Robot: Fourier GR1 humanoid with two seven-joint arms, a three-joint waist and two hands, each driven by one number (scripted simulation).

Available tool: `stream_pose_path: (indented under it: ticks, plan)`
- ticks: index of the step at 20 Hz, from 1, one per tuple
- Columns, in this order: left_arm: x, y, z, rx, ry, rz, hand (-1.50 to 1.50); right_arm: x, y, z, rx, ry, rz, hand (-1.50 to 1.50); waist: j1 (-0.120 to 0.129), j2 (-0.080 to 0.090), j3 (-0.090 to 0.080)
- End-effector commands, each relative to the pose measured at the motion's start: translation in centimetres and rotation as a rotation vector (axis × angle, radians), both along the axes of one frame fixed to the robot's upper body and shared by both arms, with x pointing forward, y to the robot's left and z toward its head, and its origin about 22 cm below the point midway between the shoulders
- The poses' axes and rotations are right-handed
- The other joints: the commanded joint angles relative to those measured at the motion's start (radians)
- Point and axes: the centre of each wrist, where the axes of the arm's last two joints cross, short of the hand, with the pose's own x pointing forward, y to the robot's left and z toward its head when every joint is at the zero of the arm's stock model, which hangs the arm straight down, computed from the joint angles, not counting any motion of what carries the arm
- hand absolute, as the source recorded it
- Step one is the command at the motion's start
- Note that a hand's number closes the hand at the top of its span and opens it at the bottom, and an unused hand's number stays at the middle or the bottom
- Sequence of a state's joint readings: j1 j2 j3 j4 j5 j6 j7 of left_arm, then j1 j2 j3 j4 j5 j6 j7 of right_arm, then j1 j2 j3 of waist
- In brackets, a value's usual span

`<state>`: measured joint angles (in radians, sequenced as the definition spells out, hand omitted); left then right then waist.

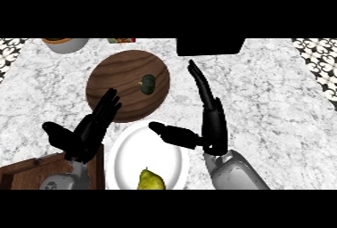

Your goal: Pick the squash from the plate and place it in the bowl

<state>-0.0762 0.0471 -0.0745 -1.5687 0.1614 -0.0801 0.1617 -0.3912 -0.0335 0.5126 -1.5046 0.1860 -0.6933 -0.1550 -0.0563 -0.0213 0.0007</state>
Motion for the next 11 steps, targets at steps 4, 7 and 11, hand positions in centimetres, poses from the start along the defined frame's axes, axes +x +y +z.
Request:
stream_pose_path:
  ticks: [4, 7, 11]
  plan:
    - [-0.2, 1.7, 0.1, 0.010, -0.015, 0.034, 0.00, -13.2, -3.2, -3.8, -0.032, 0.024, 0.053, 1.50, -0.018, 0.001, 0.000]
    - [-0.7, 1.3, -0.1, 0.000, -0.012, 0.020, 0.00, -19.2, -3.5, -4.6, -0.029, 0.084, 0.074, 1.50, -0.024, -0.001, 0.000]
    - [-0.5, 0.9, 0.4, 0.002, -0.010, 0.018, 0.00, -27.1, -4.7, -6.5, -0.115, 0.177, 0.152, 1.50, -0.006, 0.005, 0.002]
